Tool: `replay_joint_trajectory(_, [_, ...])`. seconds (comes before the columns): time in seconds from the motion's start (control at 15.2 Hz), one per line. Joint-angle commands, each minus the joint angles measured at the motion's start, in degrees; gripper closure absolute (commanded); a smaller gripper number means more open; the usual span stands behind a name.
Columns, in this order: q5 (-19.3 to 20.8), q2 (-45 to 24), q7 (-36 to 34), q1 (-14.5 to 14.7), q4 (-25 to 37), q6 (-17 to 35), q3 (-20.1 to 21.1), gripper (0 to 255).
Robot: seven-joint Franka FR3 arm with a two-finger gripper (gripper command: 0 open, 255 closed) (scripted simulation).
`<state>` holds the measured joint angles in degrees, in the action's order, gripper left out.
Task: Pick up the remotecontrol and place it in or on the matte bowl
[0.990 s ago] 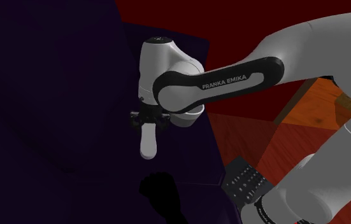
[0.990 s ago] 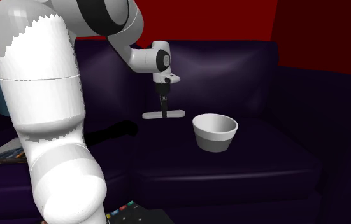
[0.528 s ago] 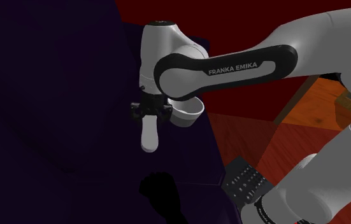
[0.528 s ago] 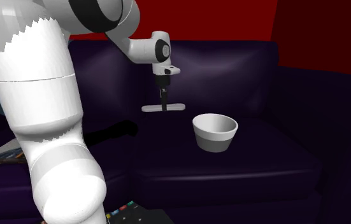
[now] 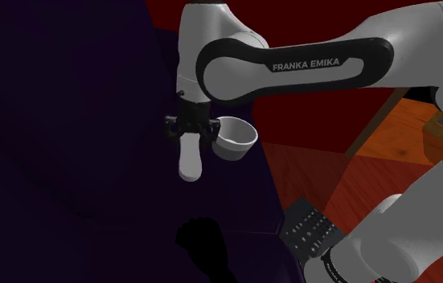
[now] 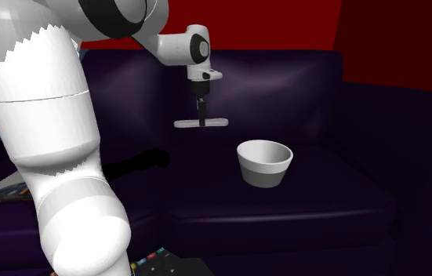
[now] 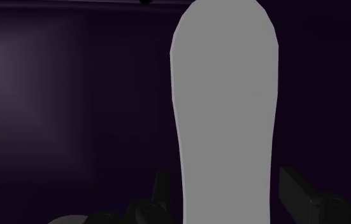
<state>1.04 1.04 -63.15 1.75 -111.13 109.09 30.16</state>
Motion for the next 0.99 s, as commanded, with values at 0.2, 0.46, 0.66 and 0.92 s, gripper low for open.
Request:
replay_joint_trajectory(0.2, [-0.4, 0.8, 0.3, -0.1, 3.1, -3.8, -0.1, 255])
replay_joint_trajectory(0.46, [-1.2, 2.7, 5.0, -2.1, 1.7, -4.0, -2.4, 255])
replay_joint_trajectory(0.66, [-1.5, 3.9, 9.4, -4.1, 0.6, -3.8, -4.8, 255])
replay_joint_trajectory(0.92, [-1.4, 4.6, 15.0, -6.6, -0.1, -3.8, -7.9, 255])
